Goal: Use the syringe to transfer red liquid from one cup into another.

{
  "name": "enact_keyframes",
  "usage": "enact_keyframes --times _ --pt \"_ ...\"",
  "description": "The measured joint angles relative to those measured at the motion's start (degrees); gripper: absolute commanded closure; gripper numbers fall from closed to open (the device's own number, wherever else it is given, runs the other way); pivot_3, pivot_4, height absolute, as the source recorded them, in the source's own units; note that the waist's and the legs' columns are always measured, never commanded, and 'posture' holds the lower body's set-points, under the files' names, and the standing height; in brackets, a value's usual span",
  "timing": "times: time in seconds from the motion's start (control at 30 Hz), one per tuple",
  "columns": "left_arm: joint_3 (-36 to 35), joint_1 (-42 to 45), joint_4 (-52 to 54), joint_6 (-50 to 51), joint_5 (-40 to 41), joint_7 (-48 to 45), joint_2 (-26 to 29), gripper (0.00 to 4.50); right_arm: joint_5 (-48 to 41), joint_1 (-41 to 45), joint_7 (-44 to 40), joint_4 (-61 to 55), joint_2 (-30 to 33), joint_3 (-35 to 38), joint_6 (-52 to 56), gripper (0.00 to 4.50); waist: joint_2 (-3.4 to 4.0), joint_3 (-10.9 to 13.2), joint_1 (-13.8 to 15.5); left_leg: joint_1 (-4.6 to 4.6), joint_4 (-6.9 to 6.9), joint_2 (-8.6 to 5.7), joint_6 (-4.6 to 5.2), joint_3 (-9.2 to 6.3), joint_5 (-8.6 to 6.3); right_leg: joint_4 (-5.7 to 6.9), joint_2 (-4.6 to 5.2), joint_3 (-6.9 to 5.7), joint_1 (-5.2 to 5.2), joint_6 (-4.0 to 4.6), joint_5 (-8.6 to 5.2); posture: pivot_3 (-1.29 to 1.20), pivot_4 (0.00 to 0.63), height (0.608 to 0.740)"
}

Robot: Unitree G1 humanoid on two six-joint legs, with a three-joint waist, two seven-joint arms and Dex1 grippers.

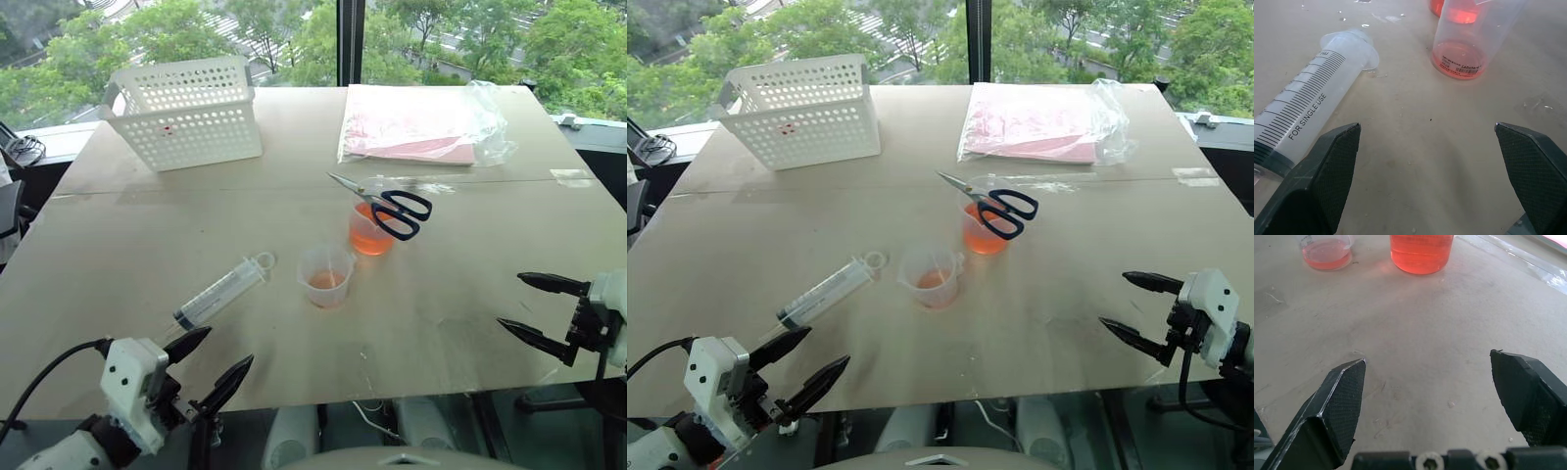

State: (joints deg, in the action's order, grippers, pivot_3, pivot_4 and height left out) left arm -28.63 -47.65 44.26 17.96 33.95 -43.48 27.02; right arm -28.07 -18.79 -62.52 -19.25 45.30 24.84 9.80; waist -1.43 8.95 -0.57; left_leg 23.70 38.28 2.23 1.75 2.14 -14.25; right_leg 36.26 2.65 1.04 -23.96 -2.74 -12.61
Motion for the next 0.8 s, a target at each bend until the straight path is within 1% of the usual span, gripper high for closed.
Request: enact_keyframes --times 0.1,0.2,0.23,0.4,0.43,0.47,0.5,0.53,0.6,0.63,0.67,0.7,0.8 --pt "-0.07 0.83 -0.01 0.31 0.07 0.34 0.35 0.0 -0.32 1.16 1.91 -0.68 -0.61 -0.3 1.62 0.15 -0.01 0.01 -0.02 -0.01 0.0 0.01 0.0 -0.03 0.0 0.01 -0.01 -0.02 0.0 0.0 0.0 0.0 0.15 0.74" --pt "-0.36 7.78 0.77 2.5 3.03 2.9 2.68 0.0 -4.41 10.46 8.88 -4.73 -1.77 -3.36 9.85 0.15 0.15 0.09 -0.25 -0.08 0.05 0.06 0.0 -0.04 0.02 0.11 -0.04 0.0 -0.01 0.0 0.0 0.0 0.15 0.74" --pt "-0.43 8.59 1.67 2.93 3.92 3.49 3.11 0.0 -5.61 12.54 9.98 -6.02 -1.62 -3.7 11.47 0.15 0.14 0.08 -0.29 -0.1 0.05 0.09 0.01 -0.02 0.02 0.12 -0.04 -0.01 0.0 0.0 0.0 0.0 0.15 0.74" --pt "-0.08 11.85 3.13 4.28 7.21 6.13 3.04 0.0 -11.45 23.41 15.5 -9.66 3.49 -5.38 24.23 0.15 0.06 0.04 0.0 -0.05 0.04 -0.01 0.01 0.03 0.02 0.11 0.01 0.03 0.02 0.03 0.02 0.0 0.15 0.74" --pt "-0.19 12.57 3.47 4.32 8.62 6.05 3.4 0.0 -13.28 27.33 16.5 -9.52 5.51 -6.97 28.63 0.15 0.07 0.05 -0.02 0.0 0.02 -0.01 0.01 0.05 0.01 0.11 0.02 0.04 -0.04 0.24 0.15 0.0 0.15 0.74" --pt "-0.98 13.67 3.78 4.38 10.96 5.57 4.77 0.0 -15.67 32.82 17.21 -8.99 7.56 -9.03 34.05 0.15 0.07 0.07 -0.03 0.03 0.01 -0.01 0.01 0.04 0.01 0.13 0.02 0.03 -0.1 0.26 0.16 0.0 0.15 0.74" --pt "-1.64 14.4 4.05 4.42 11.94 5.28 5.89 0.0 -16.69 34.86 17.49 -9.03 8.55 -9.41 36.0 0.15 0.08 0.07 -0.03 0.03 -0.05 -0.01 0.01 0.04 0.01 0.13 0.02 0.03 -0.12 0.26 0.16 0.0 0.15 0.74" --pt "-3.57 15.19 4.21 4.66 14.56 4.85 7.01 0.0 -18.59 38.96 17.94 -8.11 9.29 -11.07 40.07 0.15 0.05 0.07 0.01 0.03 -0.05 0.0 0.01 0.01 0.01 0.14 0.0 -0.04 -0.11 0.27 0.16 0.0 0.15 0.74" --pt "-8.1 17.22 4.24 5.66 19.91 3.11 12.85 0.0 -22.77 48.25 18.17 -5.39 10.71 -13.87 48.36 0.15 0.07 0.12 -0.03 0.05 -0.07 0.03 0.01 -0.04 0.02 0.21 -0.02 -0.06 -0.21 0.28 0.16 0.0 0.15 0.74" --pt "-11.41 18.38 4.15 6.77 24.03 2.05 16.33 0.0 -24.91 53.73 18.11 -3.71 11.3 -15.98 53.64 0.15 0.1 0.1 0.02 0.04 -0.1 0.02 0.01 -0.05 0.02 0.2 -0.02 -0.08 -0.19 0.29 0.15 0.0 0.15 0.74" --pt "-11.98 18.76 3.98 7.24 25.14 1.93 17.35 0.0 -25.07 55.06 18.13 -3.21 11.28 -16.75 54.61 0.15 0.09 0.11 -0.03 0.04 -0.09 0.02 0.01 -0.03 0.01 0.21 -0.01 -0.06 -0.2 0.29 0.15 0.0 0.15 0.74" --pt "-13.69 19.75 3.3 9.05 28.63 1.44 20.87 0.0 -24.92 59.25 18.15 -1.48 11.16 -19.79 57.42 0.15 0.11 0.13 -0.09 0.05 -0.08 0.02 0.01 0.0 0.01 0.21 0.0 -0.04 -0.21 0.28 0.15 0.0 0.15 0.74" --pt "-16.23 23.85 1.94 11.93 33.98 1.22 26.95 0.0 -23.09 68.01 18.08 2.56 8.94 -27.43 62.39 0.15 0.15 0.15 -0.2 0.05 -0.07 0.0 0.01 0.1 0.02 0.19 0.02 0.03 -0.22 0.27 0.15 0.0 0.15 0.74"
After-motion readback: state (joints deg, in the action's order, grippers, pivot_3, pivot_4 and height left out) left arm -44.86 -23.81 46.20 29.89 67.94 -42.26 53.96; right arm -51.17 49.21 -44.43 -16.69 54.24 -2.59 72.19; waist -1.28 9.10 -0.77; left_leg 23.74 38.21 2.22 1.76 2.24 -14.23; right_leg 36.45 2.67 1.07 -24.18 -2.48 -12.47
